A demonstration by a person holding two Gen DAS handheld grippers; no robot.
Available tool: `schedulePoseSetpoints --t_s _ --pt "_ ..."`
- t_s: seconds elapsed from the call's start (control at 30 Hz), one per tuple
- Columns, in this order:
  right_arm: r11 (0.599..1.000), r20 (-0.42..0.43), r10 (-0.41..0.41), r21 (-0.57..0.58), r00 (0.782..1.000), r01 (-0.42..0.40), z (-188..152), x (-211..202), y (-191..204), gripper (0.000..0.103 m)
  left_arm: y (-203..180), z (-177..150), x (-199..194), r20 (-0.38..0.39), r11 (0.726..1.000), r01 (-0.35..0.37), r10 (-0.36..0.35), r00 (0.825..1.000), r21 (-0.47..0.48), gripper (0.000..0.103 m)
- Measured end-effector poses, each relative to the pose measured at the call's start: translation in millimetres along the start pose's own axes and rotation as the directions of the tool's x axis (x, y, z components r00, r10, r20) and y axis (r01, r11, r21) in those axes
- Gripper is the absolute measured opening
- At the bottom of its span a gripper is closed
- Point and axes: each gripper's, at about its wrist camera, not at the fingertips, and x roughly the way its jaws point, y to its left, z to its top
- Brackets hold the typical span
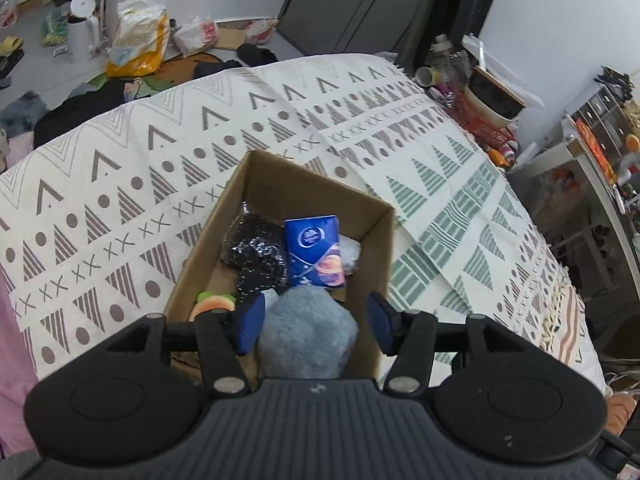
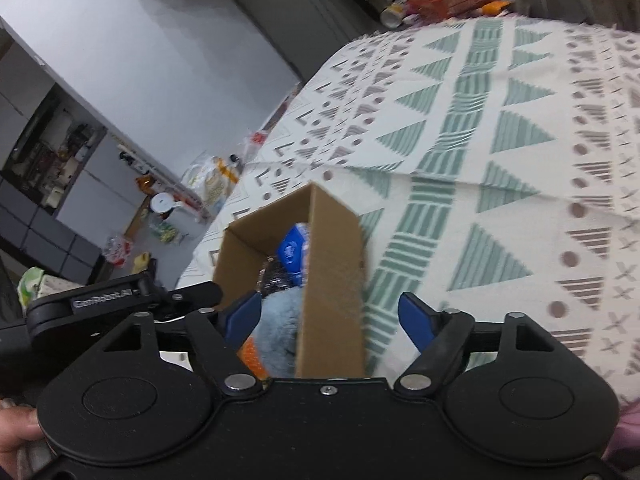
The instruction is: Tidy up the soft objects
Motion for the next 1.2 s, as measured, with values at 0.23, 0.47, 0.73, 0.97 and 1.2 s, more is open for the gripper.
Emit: schedulePoseSetpoints --t_s 0.23,0.47,0.73,0.97,1.2 --pt "0.998 0.061 -0.055 0.012 0.997 0.054 5 -35 -15 0.086 -22 -5 -29 0.04 0.998 0.015 -0.018 0.999 0.068 0.056" --pt "0.999 0.12 -0.051 0.011 0.991 0.05 5 -69 -18 0.091 -36 -14 -66 0.105 0.993 0.022 -0.035 0.994 0.116 0.071" --pt "0.999 0.206 -0.055 0.012 0.977 0.053 -6 -108 -23 0.097 -40 -29 -99 0.163 0.988 0.007 -0.032 0.986 0.152 0.076" --pt "0.997 0.231 -0.068 -0.017 0.971 0.074 -13 -134 -23 0.103 -43 -45 -117 0.164 0.983 0.006 -0.037 0.986 0.185 0.077" --pt "0.993 0.232 -0.099 -0.041 0.968 0.112 -22 -154 -23 0.103 -48 -62 -130 0.16 0.975 -0.007 -0.029 0.987 0.222 0.086"
